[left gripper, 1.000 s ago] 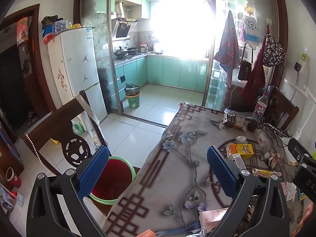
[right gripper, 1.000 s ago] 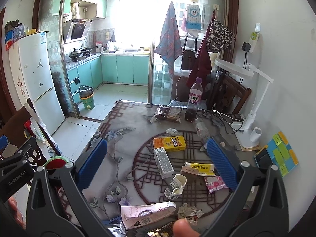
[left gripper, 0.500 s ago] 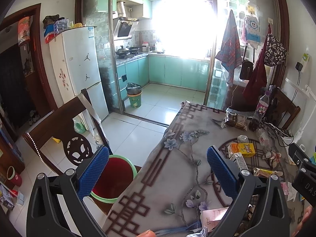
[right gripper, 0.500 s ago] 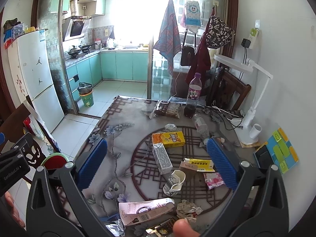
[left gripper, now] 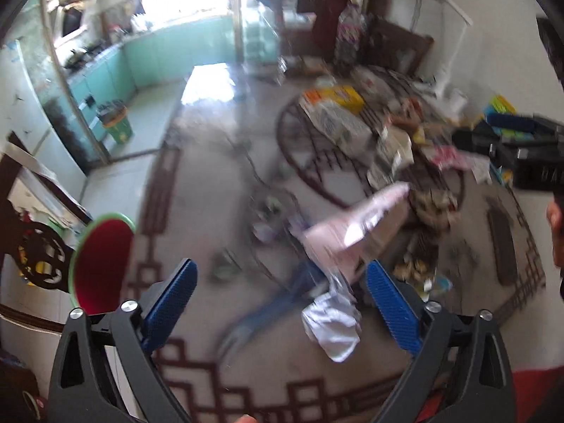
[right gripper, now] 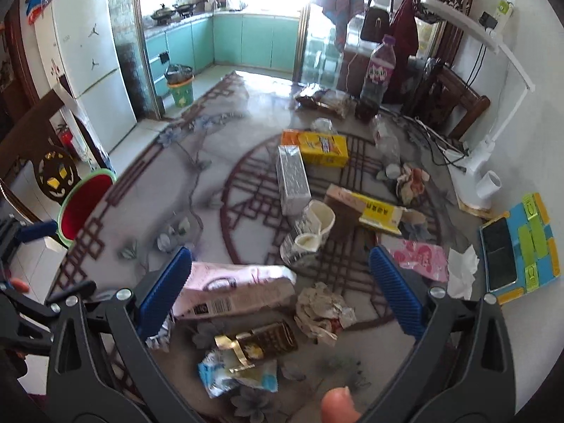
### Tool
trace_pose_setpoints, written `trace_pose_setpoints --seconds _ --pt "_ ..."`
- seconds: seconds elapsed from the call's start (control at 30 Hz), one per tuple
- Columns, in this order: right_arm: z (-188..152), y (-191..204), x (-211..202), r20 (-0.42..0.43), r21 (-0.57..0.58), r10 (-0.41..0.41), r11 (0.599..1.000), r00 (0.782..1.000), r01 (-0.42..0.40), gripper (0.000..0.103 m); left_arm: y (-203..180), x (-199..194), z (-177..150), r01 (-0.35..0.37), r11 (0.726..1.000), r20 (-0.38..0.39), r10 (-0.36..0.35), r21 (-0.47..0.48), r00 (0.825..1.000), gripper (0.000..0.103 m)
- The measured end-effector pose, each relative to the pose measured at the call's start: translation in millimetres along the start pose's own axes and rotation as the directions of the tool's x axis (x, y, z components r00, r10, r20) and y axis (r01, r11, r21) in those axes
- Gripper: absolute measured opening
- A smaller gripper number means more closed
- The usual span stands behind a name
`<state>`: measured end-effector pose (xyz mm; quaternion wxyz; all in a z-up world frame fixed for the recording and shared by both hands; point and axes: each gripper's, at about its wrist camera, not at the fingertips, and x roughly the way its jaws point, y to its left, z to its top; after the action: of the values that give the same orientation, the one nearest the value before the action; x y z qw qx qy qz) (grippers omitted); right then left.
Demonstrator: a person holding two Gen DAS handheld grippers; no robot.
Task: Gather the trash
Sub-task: 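Grasp crumpled foil with the left gripper while the right gripper grasps a brown wrapper, then carry both items over the red bucket and open both grippers to drop them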
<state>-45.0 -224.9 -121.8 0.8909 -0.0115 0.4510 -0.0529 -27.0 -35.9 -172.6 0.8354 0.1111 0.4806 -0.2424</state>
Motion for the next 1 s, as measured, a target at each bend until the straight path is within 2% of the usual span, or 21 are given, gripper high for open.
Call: trace_pose_setpoints --seconds 0.07,0.17,0.2,0.27,0.3,0.37,0.43,0.6,0.67,0.73,0.77,0.8,0.87,0.93,1.0 --pt "-10.6 -8.3 9.3 -0.048 0.026 0.017 1.000 0.999 -0.016 0.100 -10.3 32.2 -19.4 0.040 0.999 -0.096 -0.038 0.015 0.995 0.066" --pt "-26.1 -15.9 20.8 -0.110 0.071 0.049 0.997 0.993 -0.041 0.100 -20.1 65.6 -37.4 0.052 0.999 -0.165 -0.051 0.004 0.985 0.063" --pt "-33.2 -16.8 23.7 -0.129 0.085 0.066 0.995 0.989 -0.055 0.100 -20.3 72.0 -39.9 0.076 0.997 -0.172 -0.077 -0.011 0.982 0.061" --pt "-47.2 -15.4 28.4 -0.159 0.106 0.077 0.993 0.984 -0.060 0.100 -19.8 77.2 -41.2 0.129 0.990 -0.177 -0.138 -0.058 0.974 0.040" --pt "-53.7 -13.7 32.5 -0.178 0.119 0.095 0.990 0.979 -0.074 0.100 -19.5 76.3 -40.8 0.132 0.989 -0.175 -0.141 -0.064 0.974 0.036" --pt "-67.2 -13.9 46.6 -0.229 0.176 0.175 0.975 0.958 -0.136 0.099 -17.2 70.2 -39.9 0.161 0.983 -0.173 -0.173 -0.084 0.970 0.034" --pt "-81.4 -19.6 63.0 -0.261 0.280 0.246 0.945 0.933 -0.171 0.092 -8.7 58.2 -34.0 0.160 0.983 -0.152 -0.173 -0.095 0.973 0.027" --pt "-99.7 -34.6 90.5 -0.274 0.476 0.301 0.868 0.913 -0.143 0.084 4.0 26.3 -14.5 0.120 0.988 -0.069 -0.127 -0.101 0.989 0.027" --pt "-103.2 -35.1 101.4 -0.298 0.496 0.313 0.858 0.902 -0.134 0.077 10.3 16.3 -6.8 0.107 0.989 -0.044 -0.112 -0.106 0.993 0.027" --pt "-104.3 -32.8 108.7 -0.317 0.495 0.306 0.861 0.898 -0.118 0.075 18.7 7.1 -2.3 0.102 0.988 -0.022 -0.105 -0.118 0.994 0.027" --pt "-104.6 -31.6 112.5 -0.324 0.496 0.307 0.861 0.895 -0.115 0.066 24.5 4.5 0.0 0.096 0.988 -0.015 -0.099 -0.124 0.995 0.027" --pt "-105.2 -30.0 116.2 -0.330 0.503 0.317 0.856 0.889 -0.119 0.061 25.9 4.0 2.6 0.089 0.988 -0.007 -0.091 -0.128 0.996 0.027" --pt "-106.9 -29.8 122.9 -0.334 0.519 0.337 0.845 0.880 -0.126 0.032 34.7 -1.3 6.5 0.058 0.987 0.018 -0.056 -0.148 0.998 0.027" --pt "-107.9 -30.2 124.7 -0.332 0.536 0.353 0.834 0.874 -0.133 0.010 44.9 -6.9 7.5 0.036 0.984 0.044 -0.029 -0.173 0.999 0.027" --pt "-107.3 -32.5 121.2 -0.306 0.568 0.376 0.810 0.874 -0.149 0.009 55.9 -11.5 9.4 0.026 0.980 0.061 -0.014 -0.197 0.998 0.027"
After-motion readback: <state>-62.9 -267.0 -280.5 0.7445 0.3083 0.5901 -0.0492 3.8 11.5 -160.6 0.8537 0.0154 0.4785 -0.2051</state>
